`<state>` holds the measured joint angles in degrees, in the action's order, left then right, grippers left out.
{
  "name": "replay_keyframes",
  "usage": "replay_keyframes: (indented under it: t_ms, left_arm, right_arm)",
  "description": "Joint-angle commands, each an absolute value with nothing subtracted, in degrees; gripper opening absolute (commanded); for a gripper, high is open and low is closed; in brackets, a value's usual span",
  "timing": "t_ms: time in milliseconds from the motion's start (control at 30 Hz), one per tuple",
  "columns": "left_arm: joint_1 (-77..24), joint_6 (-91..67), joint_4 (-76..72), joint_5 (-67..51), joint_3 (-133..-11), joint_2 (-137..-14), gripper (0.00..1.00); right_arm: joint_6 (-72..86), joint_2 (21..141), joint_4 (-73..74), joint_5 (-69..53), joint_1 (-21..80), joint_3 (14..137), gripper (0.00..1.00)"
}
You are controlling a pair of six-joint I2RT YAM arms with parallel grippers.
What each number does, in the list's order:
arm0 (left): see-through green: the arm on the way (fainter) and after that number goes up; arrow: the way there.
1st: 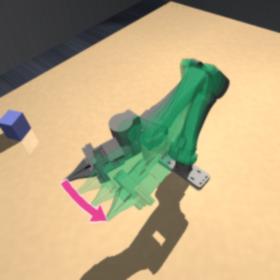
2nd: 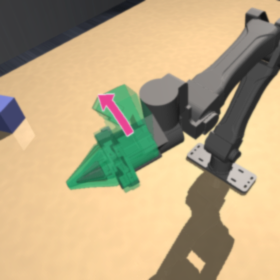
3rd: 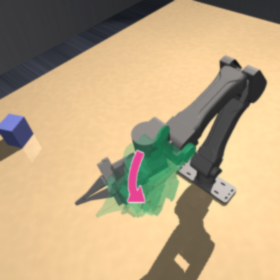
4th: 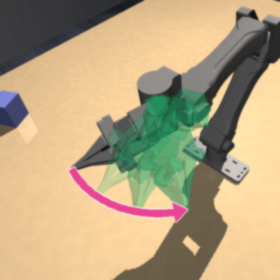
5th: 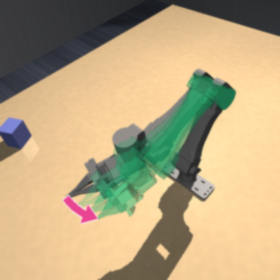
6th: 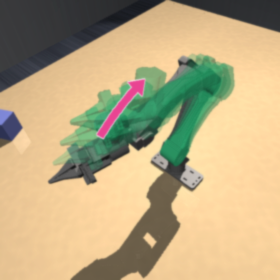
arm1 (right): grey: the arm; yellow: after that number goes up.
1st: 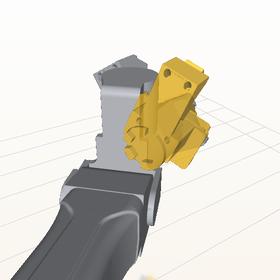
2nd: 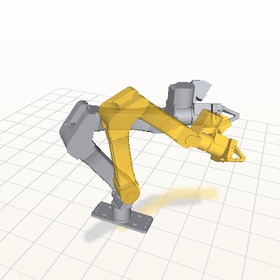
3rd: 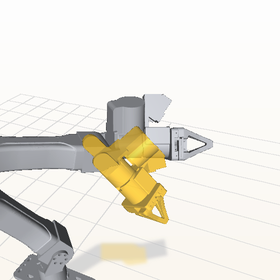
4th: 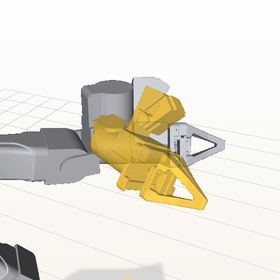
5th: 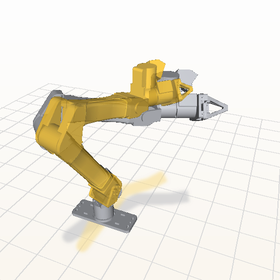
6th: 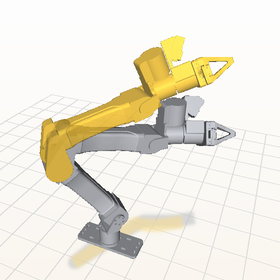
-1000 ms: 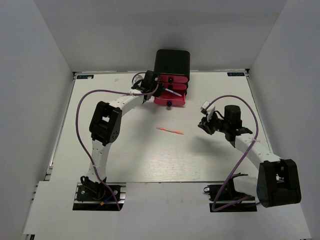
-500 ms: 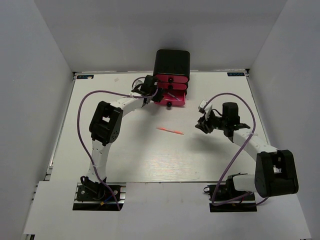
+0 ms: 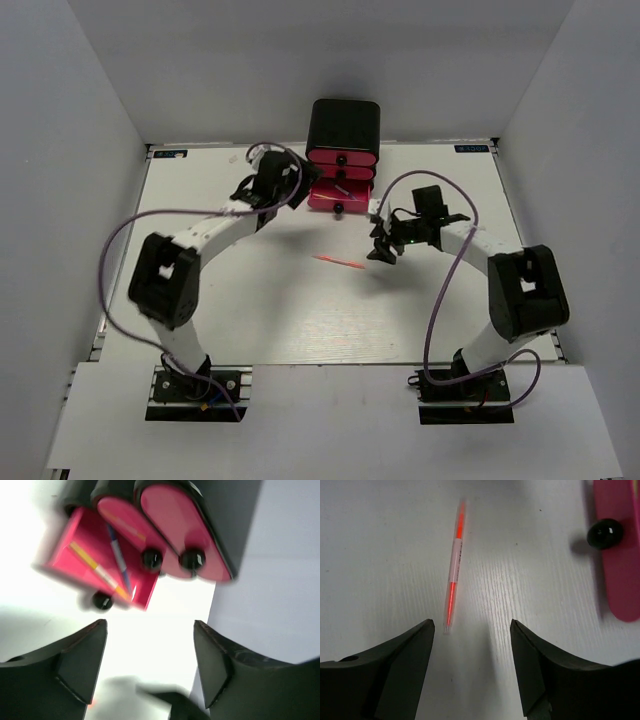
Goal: Sort the stationery into containers
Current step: Pick up the pen from the center of the board.
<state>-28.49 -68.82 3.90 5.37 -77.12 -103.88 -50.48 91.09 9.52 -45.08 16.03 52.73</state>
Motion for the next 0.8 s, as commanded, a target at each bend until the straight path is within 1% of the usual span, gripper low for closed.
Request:
replay_keyframes:
  t_ms: [0,33,100,133,300,333,400,433,533,667,767]
  left_arm:
    - [-27.5,-60.1,-2.8,6.8,-65.1,-91.0,0.83]
    - [-27.5,-59.2,-3.5,6.8,-58.9,-88.7,0.83]
    - [-27.0,-59.2,-3.5,6.8,-53.3,-84.2,0.85]
    - [-27.0,-59.2,-3.5,6.8,-48.4,-79.8,0.86]
    - [-27.0,-57.3,2.3,7.3,-37.3,-67.5,0.86]
    - [-27.0,-57.3,3.6,8.3,-36.3,-65.6,0.88]
    - [-27.0,-56.7,7.4,10.2,-34.8,-60.3,0.88]
    - [-27.0,-56.7,8.6,10.7,-33.5,-58.6,0.89]
    - [-27.0,-56.7,12.9,12.0,-31.2,-52.7,0.89]
    - [-27.0,-57.4,17.4,12.6,-28.0,-46.6,0.89]
    - [-27.0,-59.5,19.4,12.6,-25.4,-42.7,0.89]
  right_arm:
    - [-56.1,96.1,14.9,-44.4,18.7,57.6,0.68]
    - [-57.1,96.9,15.8,-44.0,18.9,58.8,0.68]
    - [-57.9,99.8,16.8,-42.6,20.4,60.6,0.68]
    - [-58.8,100.6,18.2,-42.1,21.2,61.9,0.68]
    - [-60.5,104.1,20.5,-41.0,23.7,66.0,0.68]
    - [-60.6,104.5,21.3,-40.7,24.1,66.2,0.68]
    - [-62.0,105.9,22.9,-39.2,25.6,67.1,0.68]
    - [-62.3,106.3,23.3,-38.2,25.9,67.7,0.67]
    - [-64.9,107.8,25.7,-35.3,27.9,68.9,0.60]
    - [-67.5,108.3,27.2,-32.5,30.0,68.2,0.57]
    - [-67.6,108.8,26.5,-29.5,30.8,67.6,0.52]
